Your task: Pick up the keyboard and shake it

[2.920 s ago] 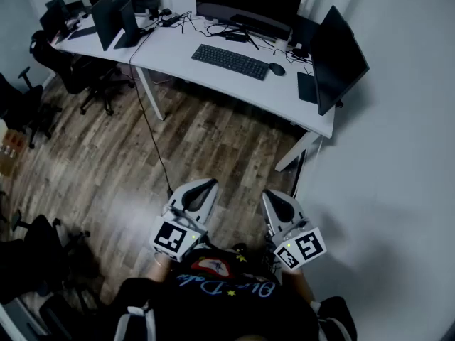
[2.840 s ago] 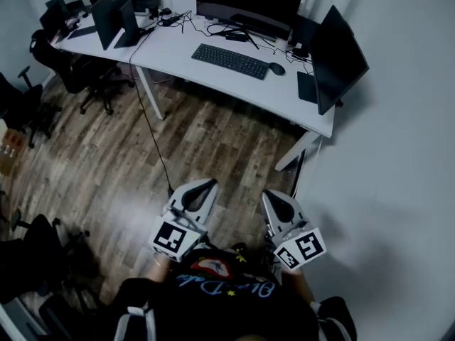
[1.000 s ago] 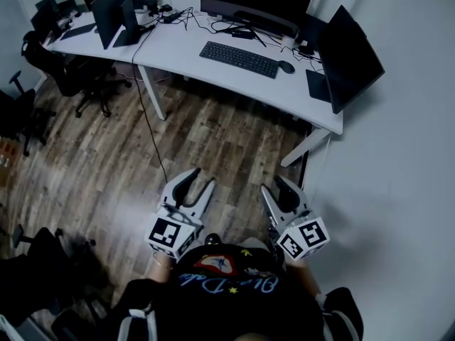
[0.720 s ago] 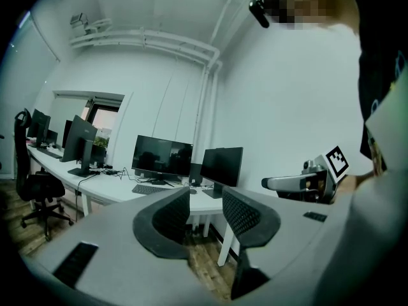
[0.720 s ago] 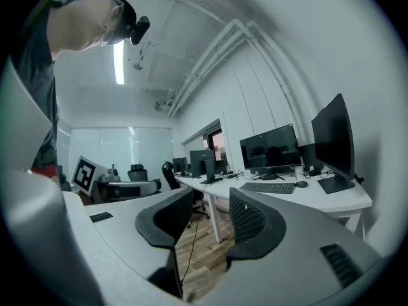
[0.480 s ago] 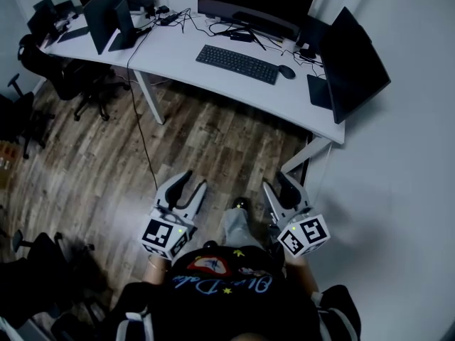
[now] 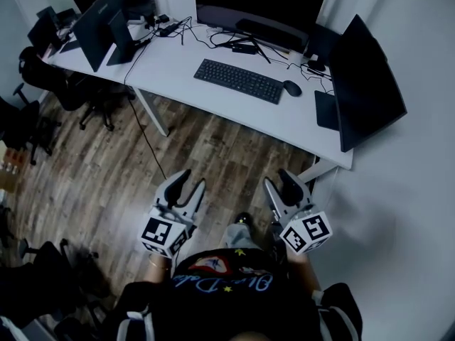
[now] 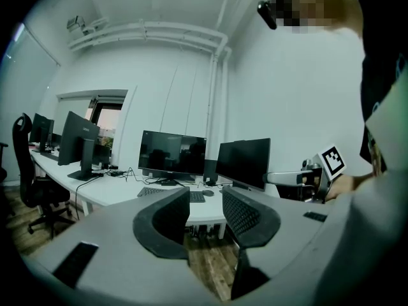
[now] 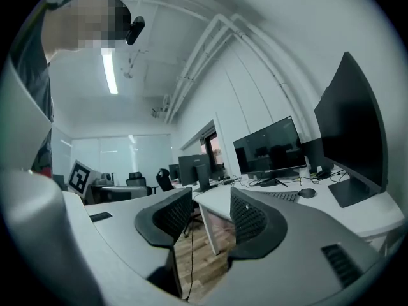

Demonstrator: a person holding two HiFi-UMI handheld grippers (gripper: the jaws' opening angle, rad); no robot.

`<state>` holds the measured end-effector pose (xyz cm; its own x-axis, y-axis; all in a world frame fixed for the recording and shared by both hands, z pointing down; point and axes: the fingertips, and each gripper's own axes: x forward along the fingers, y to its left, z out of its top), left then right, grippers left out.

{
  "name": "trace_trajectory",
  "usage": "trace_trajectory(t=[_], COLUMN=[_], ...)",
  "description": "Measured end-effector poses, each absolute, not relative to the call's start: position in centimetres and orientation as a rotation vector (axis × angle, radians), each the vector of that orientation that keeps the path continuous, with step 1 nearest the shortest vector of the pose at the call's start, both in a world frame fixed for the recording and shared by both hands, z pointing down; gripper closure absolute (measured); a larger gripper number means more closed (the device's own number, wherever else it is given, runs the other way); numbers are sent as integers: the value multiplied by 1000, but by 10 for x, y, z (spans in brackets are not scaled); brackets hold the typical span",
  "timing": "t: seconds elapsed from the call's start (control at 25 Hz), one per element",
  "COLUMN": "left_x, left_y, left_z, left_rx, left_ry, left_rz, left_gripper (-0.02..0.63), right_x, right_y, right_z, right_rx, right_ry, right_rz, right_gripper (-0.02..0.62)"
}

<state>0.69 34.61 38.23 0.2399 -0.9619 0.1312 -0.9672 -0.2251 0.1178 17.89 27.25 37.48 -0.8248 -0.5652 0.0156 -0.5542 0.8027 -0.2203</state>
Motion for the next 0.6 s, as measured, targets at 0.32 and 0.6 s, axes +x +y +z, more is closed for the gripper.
trace_trajectory(t=[0.32, 0.6], left_x=[12, 14], left_y=[288, 248], left_z=[381, 383], left_rx=[2292, 2265], left_ry=[-1843, -1864], left_rz=[40, 32], left_gripper=[468, 468], right_x=[184, 190], right_y=[210, 172], right_z=[375, 378], right_rx=[-879, -853], right_ry=[2929, 2937], right_rz=[-363, -377], right_gripper=[437, 437])
